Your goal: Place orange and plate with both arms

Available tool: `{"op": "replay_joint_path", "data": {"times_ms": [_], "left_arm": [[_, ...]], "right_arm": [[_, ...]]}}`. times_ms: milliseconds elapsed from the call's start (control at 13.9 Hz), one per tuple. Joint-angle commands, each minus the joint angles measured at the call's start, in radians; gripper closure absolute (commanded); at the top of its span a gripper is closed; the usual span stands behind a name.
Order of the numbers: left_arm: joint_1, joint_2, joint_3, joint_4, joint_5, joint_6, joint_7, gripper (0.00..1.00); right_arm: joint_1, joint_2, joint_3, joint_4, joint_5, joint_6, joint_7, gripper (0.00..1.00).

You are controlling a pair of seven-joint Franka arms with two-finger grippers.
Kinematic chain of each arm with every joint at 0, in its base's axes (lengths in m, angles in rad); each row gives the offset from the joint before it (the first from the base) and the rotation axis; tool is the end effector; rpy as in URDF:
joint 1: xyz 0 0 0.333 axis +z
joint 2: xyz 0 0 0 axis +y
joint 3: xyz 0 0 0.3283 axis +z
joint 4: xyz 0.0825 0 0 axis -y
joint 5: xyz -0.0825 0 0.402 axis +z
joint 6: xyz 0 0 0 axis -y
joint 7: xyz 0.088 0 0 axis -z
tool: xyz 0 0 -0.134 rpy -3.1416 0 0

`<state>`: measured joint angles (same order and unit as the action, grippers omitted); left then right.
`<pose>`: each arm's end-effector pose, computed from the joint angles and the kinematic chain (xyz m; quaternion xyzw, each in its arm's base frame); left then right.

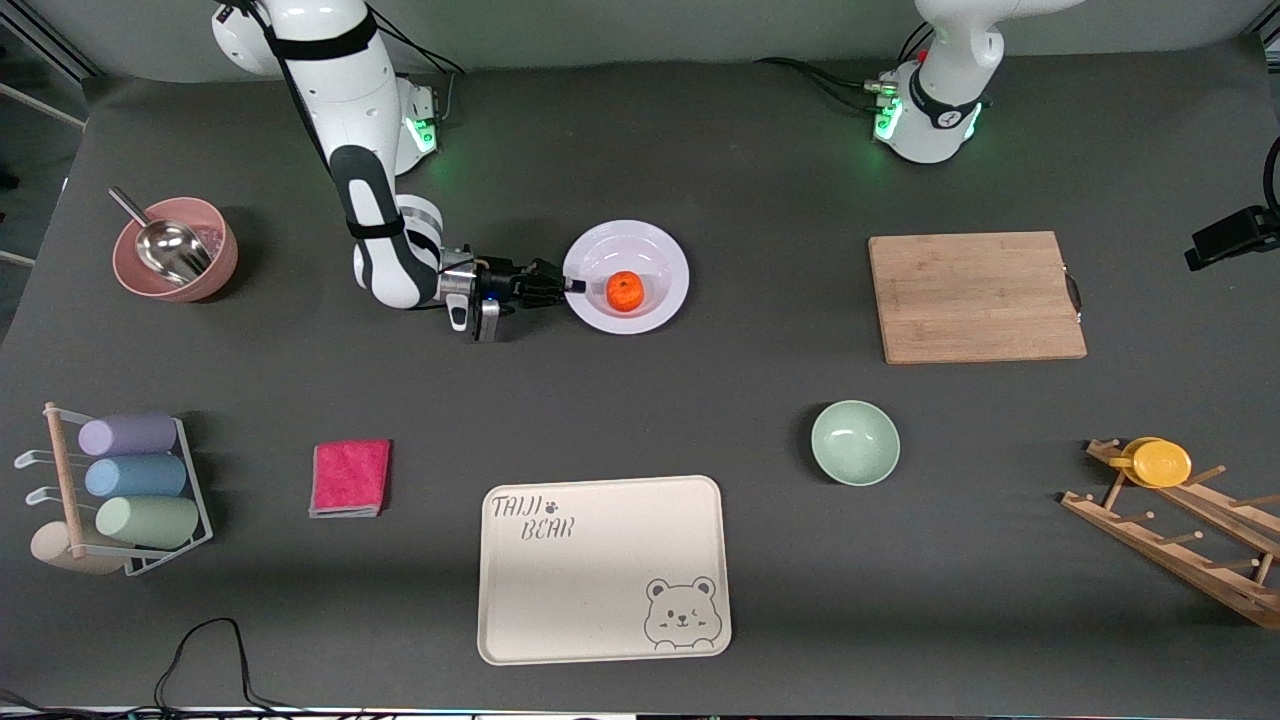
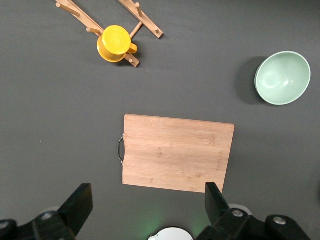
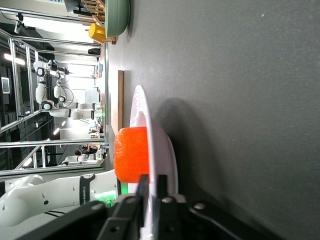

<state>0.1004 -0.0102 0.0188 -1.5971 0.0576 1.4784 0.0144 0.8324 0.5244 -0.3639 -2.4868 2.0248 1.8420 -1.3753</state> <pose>0.5505 0.0742 0.5956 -0.9967 -0.0534 0.0560 0.0250 0.3577 0.2588 0.0740 -0.8210 -0.0168 -0.0109 0.5706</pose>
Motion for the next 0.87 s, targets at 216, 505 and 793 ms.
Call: {"op": "replay_joint_path", "data": {"times_ms": [216,505,793], "left_arm": [[-0.045,-0.048,0.021,-0.063,-0.013,0.052,0.047,0.0],[-0.048,-0.051,0.018,-0.06,-0.085,0.054,0.048,0.0],[-0.059,-0.045,0.009,-0.061,-0.084,0.097,0.047,0.0]], "right_arm": [[-0.016,-0.027,-0.007,0.014,0.028,-0.023,-0.002,1.0],[-0.084,-0.187,-0.009,0.013,-0.038,-0.023,0.108,1.0],[-0.13,-0.253,-0.01,0.081,-0.124,-0.017,0.231,1.0]]}}
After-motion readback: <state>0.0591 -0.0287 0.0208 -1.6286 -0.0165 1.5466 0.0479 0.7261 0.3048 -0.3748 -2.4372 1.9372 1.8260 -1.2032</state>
